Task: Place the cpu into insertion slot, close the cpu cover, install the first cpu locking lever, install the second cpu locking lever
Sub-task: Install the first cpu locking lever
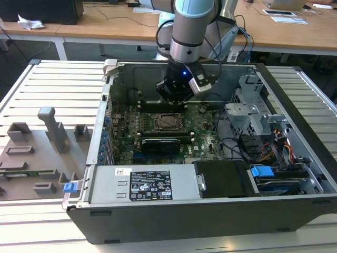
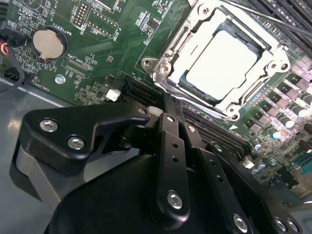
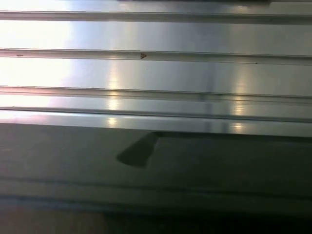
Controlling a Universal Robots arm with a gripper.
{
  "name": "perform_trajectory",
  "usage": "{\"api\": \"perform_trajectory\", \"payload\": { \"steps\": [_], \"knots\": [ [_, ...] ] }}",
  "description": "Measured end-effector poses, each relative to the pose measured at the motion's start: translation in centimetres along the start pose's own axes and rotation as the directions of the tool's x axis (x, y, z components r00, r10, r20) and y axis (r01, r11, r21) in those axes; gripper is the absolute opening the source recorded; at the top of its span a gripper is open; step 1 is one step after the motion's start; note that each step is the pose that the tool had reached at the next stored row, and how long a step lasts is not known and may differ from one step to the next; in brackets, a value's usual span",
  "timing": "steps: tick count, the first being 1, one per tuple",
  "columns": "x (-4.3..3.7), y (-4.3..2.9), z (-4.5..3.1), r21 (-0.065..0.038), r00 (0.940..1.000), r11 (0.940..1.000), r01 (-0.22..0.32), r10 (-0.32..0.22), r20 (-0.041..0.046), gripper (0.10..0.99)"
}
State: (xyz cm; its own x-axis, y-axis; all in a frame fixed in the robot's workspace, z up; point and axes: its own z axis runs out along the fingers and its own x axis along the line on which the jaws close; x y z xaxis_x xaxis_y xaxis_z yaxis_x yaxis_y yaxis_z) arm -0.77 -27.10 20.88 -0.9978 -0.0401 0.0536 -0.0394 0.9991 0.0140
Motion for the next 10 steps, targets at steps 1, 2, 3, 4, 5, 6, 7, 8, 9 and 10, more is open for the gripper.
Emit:
{"api": "perform_trajectory", "payload": {
  "steps": [1, 2, 3, 4, 5, 6, 7, 8, 9, 10],
  "knots": [
    [0.01, -0.09, -0.02, 0.000, 1.0000, 1.0000, 0.000, 0.000, 0.0000, 0.106],
    [0.03, -0.29, -0.03, 0.000, 1.0000, 1.0000, 0.000, 0.000, 0.0000, 0.106],
    [0.05, -0.53, -0.03, 0.000, 1.0000, 1.0000, 0.000, 0.000, 0.0000, 0.106],
    [0.07, -0.82, -0.04, 0.000, 1.0000, 1.0000, 0.000, 0.000, -0.0001, 0.106],
    [0.10, -1.20, -0.04, 0.000, 1.0000, 1.0000, 0.000, 0.000, -0.0001, 0.106],
    [0.12, -1.52, -0.04, 0.000, 1.0000, 1.0000, 0.000, 0.000, -0.0001, 0.106],
    [0.13, -1.87, -0.04, 0.000, 1.0000, 1.0000, 0.000, 0.000, 0.0000, 0.106],
    [0.16, -2.24, -0.05, 0.000, 1.0000, 1.0000, 0.000, 0.000, -0.0001, 0.106],
    [0.22, -3.11, -0.06, 0.000, 1.0000, 1.0000, 0.000, 0.000, -0.0001, 0.106],
    [0.27, -4.02, -0.07, 0.000, 1.0000, 1.0000, 0.000, 0.000, -0.0001, 0.106]
  ]
}}
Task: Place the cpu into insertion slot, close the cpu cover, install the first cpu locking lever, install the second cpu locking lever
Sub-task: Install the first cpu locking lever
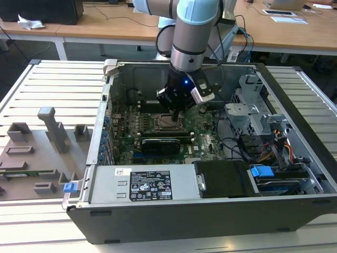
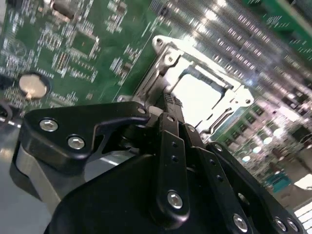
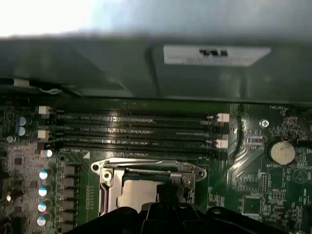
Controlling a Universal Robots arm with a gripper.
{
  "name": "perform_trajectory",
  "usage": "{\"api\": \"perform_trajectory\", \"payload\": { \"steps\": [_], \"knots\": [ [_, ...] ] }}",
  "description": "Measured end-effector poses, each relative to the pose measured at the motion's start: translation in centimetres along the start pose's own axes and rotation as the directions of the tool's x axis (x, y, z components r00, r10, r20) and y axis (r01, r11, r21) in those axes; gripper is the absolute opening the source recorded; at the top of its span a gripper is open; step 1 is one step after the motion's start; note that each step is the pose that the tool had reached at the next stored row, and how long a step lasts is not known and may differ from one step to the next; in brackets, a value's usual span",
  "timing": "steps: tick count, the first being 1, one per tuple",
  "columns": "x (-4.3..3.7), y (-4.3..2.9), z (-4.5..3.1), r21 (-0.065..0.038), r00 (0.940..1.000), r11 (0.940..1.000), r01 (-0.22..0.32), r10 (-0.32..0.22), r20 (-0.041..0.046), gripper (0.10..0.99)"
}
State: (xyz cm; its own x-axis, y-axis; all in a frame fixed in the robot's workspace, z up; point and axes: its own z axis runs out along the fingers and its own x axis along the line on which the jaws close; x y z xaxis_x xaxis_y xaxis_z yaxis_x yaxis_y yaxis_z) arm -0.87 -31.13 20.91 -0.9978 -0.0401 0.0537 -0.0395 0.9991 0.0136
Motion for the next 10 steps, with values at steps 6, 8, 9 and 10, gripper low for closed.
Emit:
{"api": "perform_trajectory", "payload": {
  "steps": [6, 8, 9, 10],
  "knots": [
    [0.04, -0.49, -0.31, 0.000, 1.0000, 1.0000, 0.000, 0.000, 0.0000, 0.106],
    [0.08, -0.49, -0.92, 0.000, 1.0000, 1.0000, 0.000, 0.000, 0.0000, 0.106],
    [0.11, -0.47, -1.64, 0.000, 1.0000, 1.0000, 0.000, 0.000, 0.0000, 0.106],
    [0.15, -0.46, -2.27, 0.000, 1.0000, 1.0000, 0.000, 0.000, 0.0001, 0.106]
  ]
}}
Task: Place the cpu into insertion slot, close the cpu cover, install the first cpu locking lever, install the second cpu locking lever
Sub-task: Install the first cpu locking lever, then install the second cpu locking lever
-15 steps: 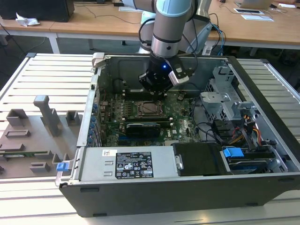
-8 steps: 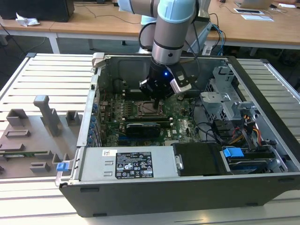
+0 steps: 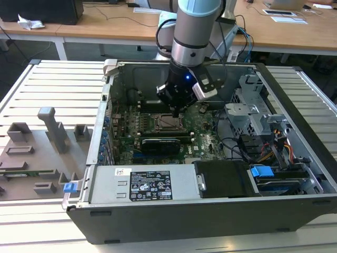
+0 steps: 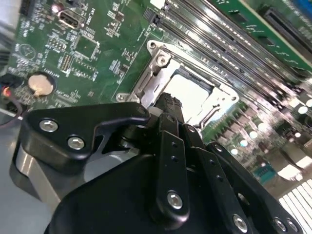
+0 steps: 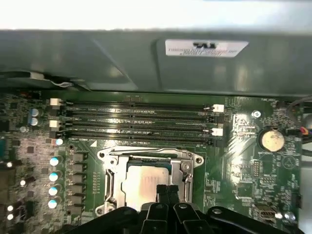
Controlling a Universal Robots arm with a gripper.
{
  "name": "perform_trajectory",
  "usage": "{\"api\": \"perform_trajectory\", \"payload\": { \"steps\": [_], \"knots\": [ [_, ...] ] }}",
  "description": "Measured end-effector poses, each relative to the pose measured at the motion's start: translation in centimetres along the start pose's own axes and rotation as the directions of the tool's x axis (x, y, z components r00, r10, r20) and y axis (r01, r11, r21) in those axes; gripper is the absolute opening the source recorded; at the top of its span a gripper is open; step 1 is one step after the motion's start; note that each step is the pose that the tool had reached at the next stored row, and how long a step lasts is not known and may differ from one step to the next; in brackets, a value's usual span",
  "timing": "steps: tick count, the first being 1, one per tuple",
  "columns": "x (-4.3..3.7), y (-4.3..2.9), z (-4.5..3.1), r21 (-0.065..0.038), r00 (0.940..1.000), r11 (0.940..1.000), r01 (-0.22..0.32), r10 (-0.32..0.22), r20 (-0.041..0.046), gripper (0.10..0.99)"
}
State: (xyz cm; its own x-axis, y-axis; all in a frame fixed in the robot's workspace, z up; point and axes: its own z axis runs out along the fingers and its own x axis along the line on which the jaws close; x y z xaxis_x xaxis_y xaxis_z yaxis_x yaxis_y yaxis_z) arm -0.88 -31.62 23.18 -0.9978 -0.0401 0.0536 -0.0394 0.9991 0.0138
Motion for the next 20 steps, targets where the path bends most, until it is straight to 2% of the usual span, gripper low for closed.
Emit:
{"api": "perform_trajectory", "payload": {
  "steps": [1, 3, 8, 20],
  "knots": [
    [0.02, 0.00, -0.42, 0.000, 1.0000, 1.0000, 0.000, 0.000, -0.0001, 0.106],
    [0.10, 0.02, -1.86, 0.000, 1.0000, 1.0000, 0.000, 0.000, -0.0001, 0.106],
    [0.21, 0.05, -3.92, 0.000, 1.0000, 1.0000, 0.000, 0.000, -0.0001, 0.106],
    [0.22, 0.06, -4.09, 0.000, 1.0000, 1.0000, 0.000, 0.000, 0.0000, 0.106]
  ]
}}
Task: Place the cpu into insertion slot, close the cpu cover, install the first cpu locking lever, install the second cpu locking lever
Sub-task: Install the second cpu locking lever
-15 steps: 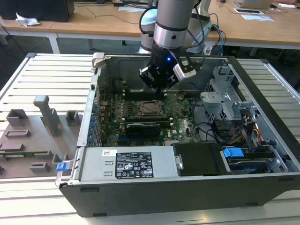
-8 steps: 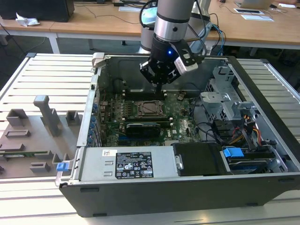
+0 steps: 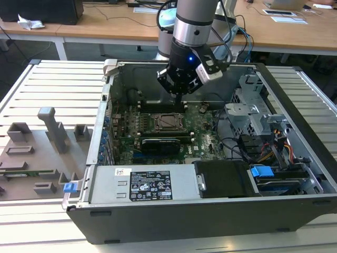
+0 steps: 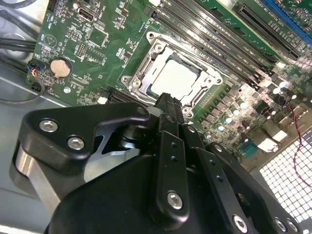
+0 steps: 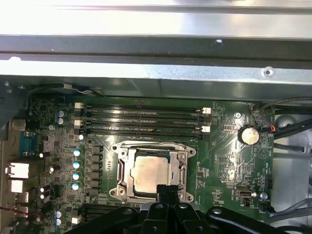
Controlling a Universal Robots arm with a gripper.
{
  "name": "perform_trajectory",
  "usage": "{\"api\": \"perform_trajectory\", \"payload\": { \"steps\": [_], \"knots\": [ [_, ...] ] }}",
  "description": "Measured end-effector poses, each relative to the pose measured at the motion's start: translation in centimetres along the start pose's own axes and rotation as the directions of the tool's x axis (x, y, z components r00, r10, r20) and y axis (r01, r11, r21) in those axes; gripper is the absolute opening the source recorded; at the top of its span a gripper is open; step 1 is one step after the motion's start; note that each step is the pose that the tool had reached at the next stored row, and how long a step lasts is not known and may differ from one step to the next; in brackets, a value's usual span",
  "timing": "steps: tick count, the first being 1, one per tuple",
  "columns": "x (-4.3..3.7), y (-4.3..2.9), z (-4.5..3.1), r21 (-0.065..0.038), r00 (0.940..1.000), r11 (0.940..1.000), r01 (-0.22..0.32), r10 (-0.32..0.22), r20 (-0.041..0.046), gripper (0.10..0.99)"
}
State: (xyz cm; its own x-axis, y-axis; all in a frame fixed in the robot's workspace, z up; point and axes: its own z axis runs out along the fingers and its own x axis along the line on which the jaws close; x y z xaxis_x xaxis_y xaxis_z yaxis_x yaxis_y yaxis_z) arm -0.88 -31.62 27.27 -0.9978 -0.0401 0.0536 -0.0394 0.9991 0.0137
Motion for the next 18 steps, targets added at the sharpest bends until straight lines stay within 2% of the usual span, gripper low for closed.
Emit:
{"api": "perform_trajectory", "payload": {
  "steps": [5, 6, 7, 9, 13, 18],
  "knots": [
    [0.00, -0.11, -0.05, 0.000, 1.0000, 1.0000, 0.000, 0.000, -0.0002, 0.106],
    [0.03, -0.45, -0.04, 0.000, 1.0000, 1.0000, 0.000, 0.000, 0.0000, 0.106],
    [0.07, -1.07, -0.04, 0.000, 1.0000, 1.0000, 0.000, 0.000, 0.0000, 0.106],
    [0.11, -1.62, -0.04, 0.000, 1.0000, 1.0000, 0.000, 0.000, 0.0000, 0.106],
    [0.23, -3.70, 0.19, 0.000, 1.0000, 1.0000, 0.000, 0.000, 0.0000, 0.106],
    [0.18, -4.04, 1.53, 0.000, 1.0000, 1.0000, 0.000, 0.000, -0.0012, 0.106]
  ]
}}
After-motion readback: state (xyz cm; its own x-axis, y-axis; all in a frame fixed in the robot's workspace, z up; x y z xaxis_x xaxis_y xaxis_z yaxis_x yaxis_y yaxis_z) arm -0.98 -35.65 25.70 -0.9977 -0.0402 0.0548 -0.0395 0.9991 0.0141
